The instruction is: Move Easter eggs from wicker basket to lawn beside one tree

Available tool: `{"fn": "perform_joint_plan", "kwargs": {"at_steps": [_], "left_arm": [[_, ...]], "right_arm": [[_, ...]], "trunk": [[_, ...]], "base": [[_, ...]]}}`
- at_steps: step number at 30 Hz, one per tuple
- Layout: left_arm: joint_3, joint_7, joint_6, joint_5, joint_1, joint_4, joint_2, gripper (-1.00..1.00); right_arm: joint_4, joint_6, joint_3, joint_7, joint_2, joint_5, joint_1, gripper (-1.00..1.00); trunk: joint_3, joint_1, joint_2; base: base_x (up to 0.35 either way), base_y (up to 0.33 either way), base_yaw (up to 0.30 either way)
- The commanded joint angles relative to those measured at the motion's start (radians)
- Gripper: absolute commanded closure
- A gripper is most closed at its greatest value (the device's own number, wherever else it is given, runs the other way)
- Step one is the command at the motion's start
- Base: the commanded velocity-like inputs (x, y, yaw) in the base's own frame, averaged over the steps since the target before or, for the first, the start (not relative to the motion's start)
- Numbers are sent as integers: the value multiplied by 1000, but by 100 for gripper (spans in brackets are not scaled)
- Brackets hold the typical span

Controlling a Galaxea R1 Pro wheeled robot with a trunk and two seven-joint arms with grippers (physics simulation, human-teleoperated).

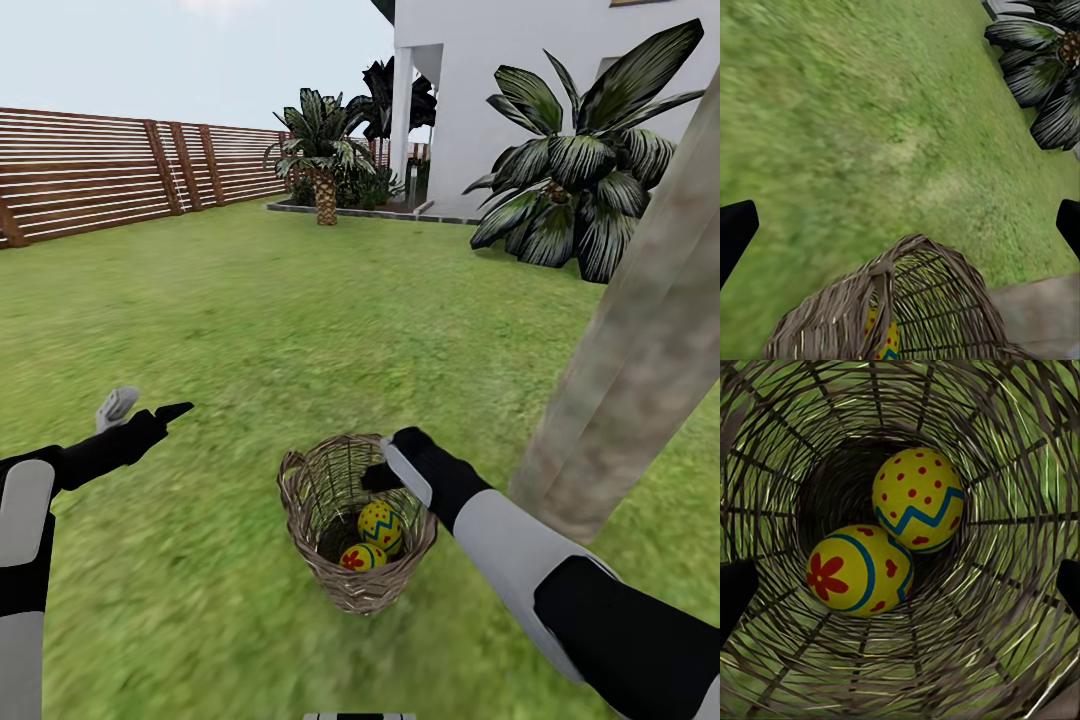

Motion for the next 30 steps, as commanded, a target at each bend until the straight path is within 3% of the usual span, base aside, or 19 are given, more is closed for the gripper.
{"fn": "perform_joint_plan", "kwargs": {"at_steps": [1, 8, 15, 24, 30], "left_arm": [[2, -9, 5, -7, -1, 0, 0, -100], [2, -8, 5, -8, -1, 0, 0, -100], [2, -8, 5, -10, -1, 0, -1, -100], [2, -8, 5, -12, -1, 0, 0, -100], [2, -8, 5, -12, -1, 0, 0, -100]], "right_arm": [[1, -16, 19, 3, 0, -11, 0, -100], [23, -147, 43, 21, 0, -51, 3, -100], [17, -165, 46, 20, 0, -52, 4, -100], [17, -166, 47, 20, 0, -53, 4, -100], [17, -166, 46, 20, 0, -53, 4, -100]], "trunk": [[-1, 0, 0], [-1, 0, 0], [-1, 0, 0], [-5, 0, 0], [-6, 0, 0]], "base": [[0, 0, 0], [0, 0, 0], [0, 0, 25], [0, 0, 240], [0, 0, 69]]}}
